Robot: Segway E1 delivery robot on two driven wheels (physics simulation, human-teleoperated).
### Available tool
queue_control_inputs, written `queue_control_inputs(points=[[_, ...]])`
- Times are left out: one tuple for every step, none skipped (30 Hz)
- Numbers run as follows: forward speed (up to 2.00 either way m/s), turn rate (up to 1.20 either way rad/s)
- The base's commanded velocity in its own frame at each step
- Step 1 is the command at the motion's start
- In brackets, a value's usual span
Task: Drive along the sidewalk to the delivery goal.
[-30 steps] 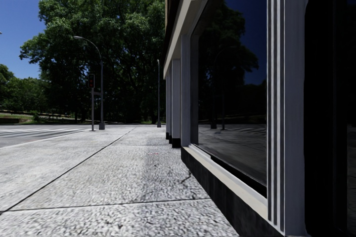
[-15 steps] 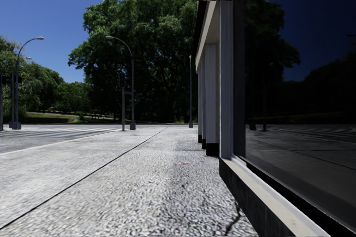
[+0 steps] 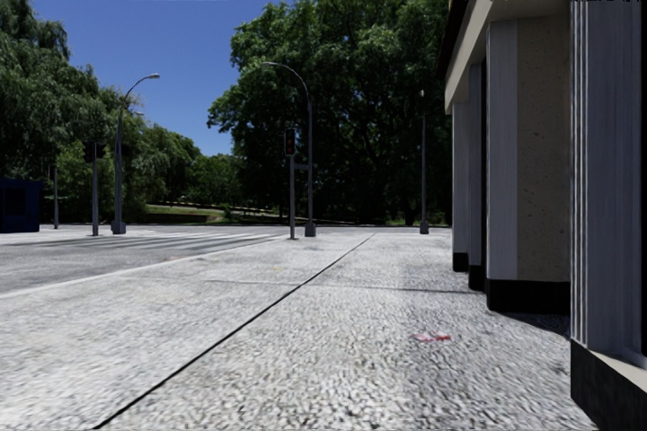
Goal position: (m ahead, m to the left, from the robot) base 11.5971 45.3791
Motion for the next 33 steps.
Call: queue_control_inputs(points=[[2.00,0.00],[2.00,0.00],[2.00,0.00],[2.00,0.00],[2.00,0.00],[2.00,0.00],[2.00,0.00],[2.00,-0.04],[2.00,-0.04],[2.00,-0.18],[2.00,-0.28],[2.00,-0.33],[2.00,-0.33],[2.00,-0.35],[2.00,-0.36],[2.00,-0.36],[2.00,-0.36],[2.00,-0.36],[2.00,-0.36],[2.00,-0.28],[2.00,-0.02],[2.00,-0.02],[2.00,0.00],[2.00,0.00],[2.00,0.00],[2.00,0.00],[2.00,0.00],[2.00,0.00],[2.00,-0.07],[2.00,-0.53],[2.00,-0.53],[2.00,-0.55],[2.00,-0.55]])
